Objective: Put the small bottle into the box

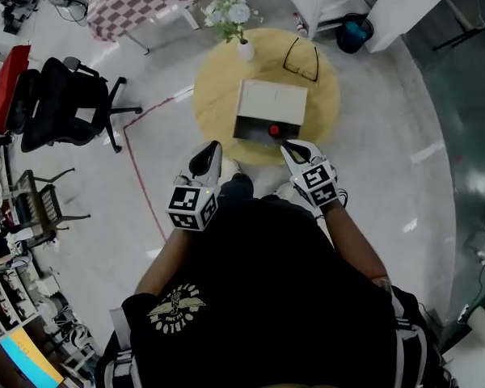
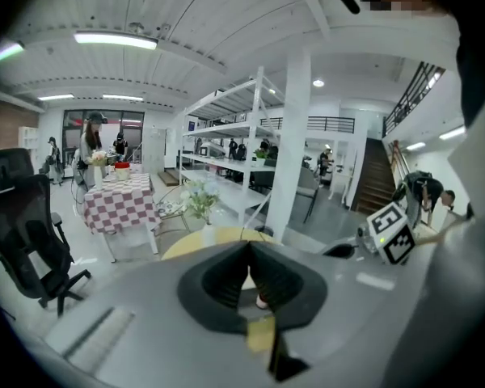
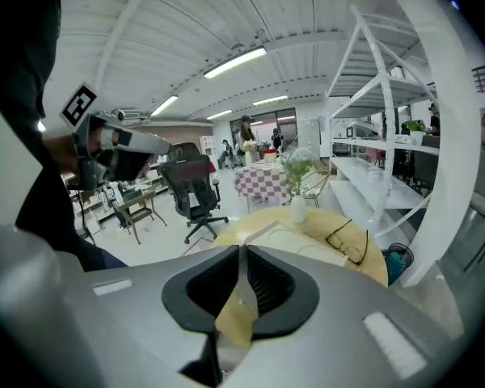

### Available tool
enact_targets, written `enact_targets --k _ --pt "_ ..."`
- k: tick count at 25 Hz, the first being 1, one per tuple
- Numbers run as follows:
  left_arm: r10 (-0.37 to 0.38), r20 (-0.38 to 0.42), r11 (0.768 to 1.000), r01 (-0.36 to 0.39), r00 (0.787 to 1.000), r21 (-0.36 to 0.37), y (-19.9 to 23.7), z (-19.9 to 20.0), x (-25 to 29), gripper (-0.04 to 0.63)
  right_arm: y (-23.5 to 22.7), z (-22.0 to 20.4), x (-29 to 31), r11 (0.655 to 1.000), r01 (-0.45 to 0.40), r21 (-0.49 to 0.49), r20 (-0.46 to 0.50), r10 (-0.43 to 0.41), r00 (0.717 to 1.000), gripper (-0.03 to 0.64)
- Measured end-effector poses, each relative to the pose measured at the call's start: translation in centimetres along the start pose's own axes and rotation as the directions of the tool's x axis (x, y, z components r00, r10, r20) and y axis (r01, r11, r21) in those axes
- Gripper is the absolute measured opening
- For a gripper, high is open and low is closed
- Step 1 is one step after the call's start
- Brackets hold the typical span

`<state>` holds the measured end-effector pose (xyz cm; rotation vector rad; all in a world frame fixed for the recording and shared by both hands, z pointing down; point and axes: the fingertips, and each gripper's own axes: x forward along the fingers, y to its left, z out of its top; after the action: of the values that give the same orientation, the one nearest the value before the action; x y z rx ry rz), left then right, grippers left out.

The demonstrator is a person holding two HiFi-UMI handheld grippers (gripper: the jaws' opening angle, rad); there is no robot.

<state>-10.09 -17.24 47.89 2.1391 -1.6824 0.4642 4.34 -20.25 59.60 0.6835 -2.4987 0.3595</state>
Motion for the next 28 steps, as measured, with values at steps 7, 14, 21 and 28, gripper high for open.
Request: enact_targets --k 7,14,21,28 --pt "-0.064 -0.047 0.997 0.066 0.997 0.03 -0.3 -1.6 0.7 0.0 -1.1 -3.8 7.1 0.999 0.03 -0.037 -0.152 -0.036 0.988 0.193" --pt "-0.157 -0.045 0.985 0.159 0.987 0.066 2.4 0.1 2.8 0.0 -1.9 -7.9 12.5 0.994 0.063 -0.087 -0.347 -0.09 0.934 0.196" --pt "-0.173 0.013 0.984 0.173 0.985 0.042 11.1 2.7 3.3 0.0 -2.9 -8.4 15.5 0.972 0.209 -0.104 -0.408 -0.233 0.883 0.153" --pt "-0.236 0.074 0.972 0.235 0.969 0.021 17.9 5.3 5.0 0.0 -1.7 -7.0 15.8 0.961 0.275 -0.032 -0.454 -0.259 0.852 0.15"
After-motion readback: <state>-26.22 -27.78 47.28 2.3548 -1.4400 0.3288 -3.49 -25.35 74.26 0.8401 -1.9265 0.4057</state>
